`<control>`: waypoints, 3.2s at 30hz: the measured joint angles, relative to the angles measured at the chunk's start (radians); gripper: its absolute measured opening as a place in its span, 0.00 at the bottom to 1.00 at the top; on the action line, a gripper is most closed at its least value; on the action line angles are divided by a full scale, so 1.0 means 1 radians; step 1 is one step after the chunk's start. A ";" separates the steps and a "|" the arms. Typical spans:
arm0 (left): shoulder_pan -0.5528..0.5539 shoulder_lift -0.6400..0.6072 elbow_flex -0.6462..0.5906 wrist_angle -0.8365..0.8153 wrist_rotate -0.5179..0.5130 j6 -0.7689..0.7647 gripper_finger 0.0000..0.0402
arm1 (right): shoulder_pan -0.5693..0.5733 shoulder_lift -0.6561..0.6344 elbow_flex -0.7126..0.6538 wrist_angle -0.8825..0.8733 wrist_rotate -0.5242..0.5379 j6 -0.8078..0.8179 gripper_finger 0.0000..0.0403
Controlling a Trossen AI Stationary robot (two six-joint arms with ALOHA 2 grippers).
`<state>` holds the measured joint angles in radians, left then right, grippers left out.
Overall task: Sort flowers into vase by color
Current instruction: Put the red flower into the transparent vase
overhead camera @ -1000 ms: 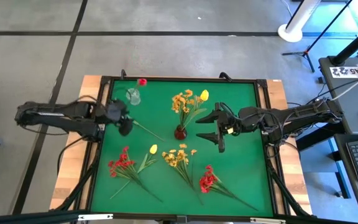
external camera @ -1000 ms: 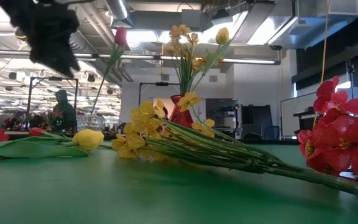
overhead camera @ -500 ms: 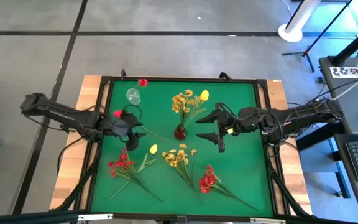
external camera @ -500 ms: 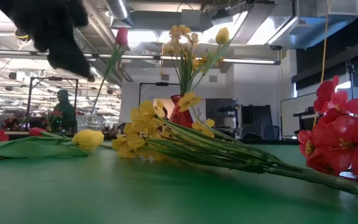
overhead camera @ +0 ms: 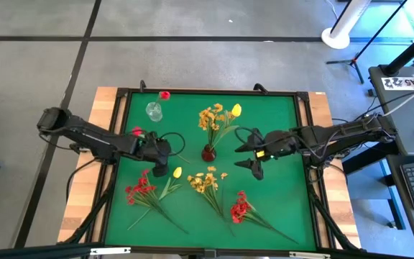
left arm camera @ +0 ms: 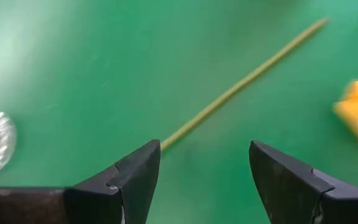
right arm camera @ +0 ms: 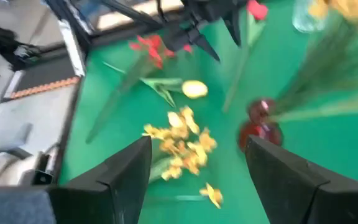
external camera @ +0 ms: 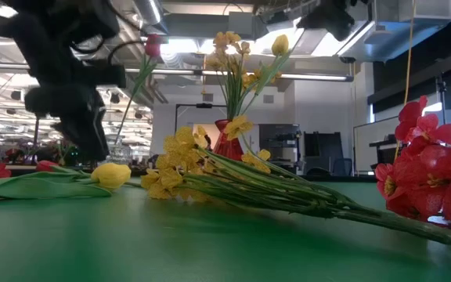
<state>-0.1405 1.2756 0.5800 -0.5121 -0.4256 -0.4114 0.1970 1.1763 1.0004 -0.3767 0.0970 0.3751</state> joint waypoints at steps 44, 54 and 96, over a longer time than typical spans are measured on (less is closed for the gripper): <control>0.149 0.151 0.265 -0.538 0.030 -0.098 0.01 | 0.000 0.000 0.000 0.024 -0.001 -0.025 0.64; -0.132 0.086 0.595 -0.810 -0.023 -0.284 0.00 | 0.062 0.000 0.000 0.353 -0.062 -0.167 0.64; -0.292 0.091 0.891 -0.594 -0.050 -0.103 0.00 | 0.208 0.603 0.552 0.235 0.768 -1.144 0.12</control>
<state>-0.4328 1.3663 1.4708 -1.1061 -0.4757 -0.5148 0.4053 1.7794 1.5526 -0.1417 0.8650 -0.7687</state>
